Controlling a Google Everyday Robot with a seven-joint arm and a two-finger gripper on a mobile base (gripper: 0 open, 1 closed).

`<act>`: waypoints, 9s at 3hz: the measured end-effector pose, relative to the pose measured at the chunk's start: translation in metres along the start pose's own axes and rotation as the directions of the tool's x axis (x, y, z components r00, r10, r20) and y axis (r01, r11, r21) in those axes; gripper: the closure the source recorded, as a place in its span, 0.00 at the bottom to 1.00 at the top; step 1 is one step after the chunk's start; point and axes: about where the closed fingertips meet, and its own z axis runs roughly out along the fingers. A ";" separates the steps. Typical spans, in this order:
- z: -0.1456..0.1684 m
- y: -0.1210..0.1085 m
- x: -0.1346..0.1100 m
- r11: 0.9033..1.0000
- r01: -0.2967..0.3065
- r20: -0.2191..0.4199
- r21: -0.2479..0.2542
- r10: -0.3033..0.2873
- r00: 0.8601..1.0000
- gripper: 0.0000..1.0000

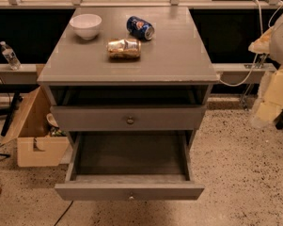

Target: Close middle drawer

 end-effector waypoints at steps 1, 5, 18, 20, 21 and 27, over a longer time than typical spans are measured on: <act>0.004 0.002 -0.001 1.000 -0.003 0.008 -0.003 0.003 1.000 0.00; 0.189 0.106 -0.024 0.964 -0.101 0.173 -0.245 0.146 0.974 0.00; 0.582 0.156 0.007 0.887 -0.317 0.236 -0.336 0.405 0.883 1.00; 0.581 0.143 0.000 0.923 -0.248 0.289 -0.293 0.333 0.898 1.00; 0.581 0.125 -0.008 0.965 -0.139 0.348 -0.221 0.211 0.914 1.00; 0.615 -0.004 -0.021 0.994 -0.096 0.496 0.060 0.054 0.867 1.00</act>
Offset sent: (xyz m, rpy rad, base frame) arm -0.0236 0.0866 -0.1602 0.2467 0.2512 0.0036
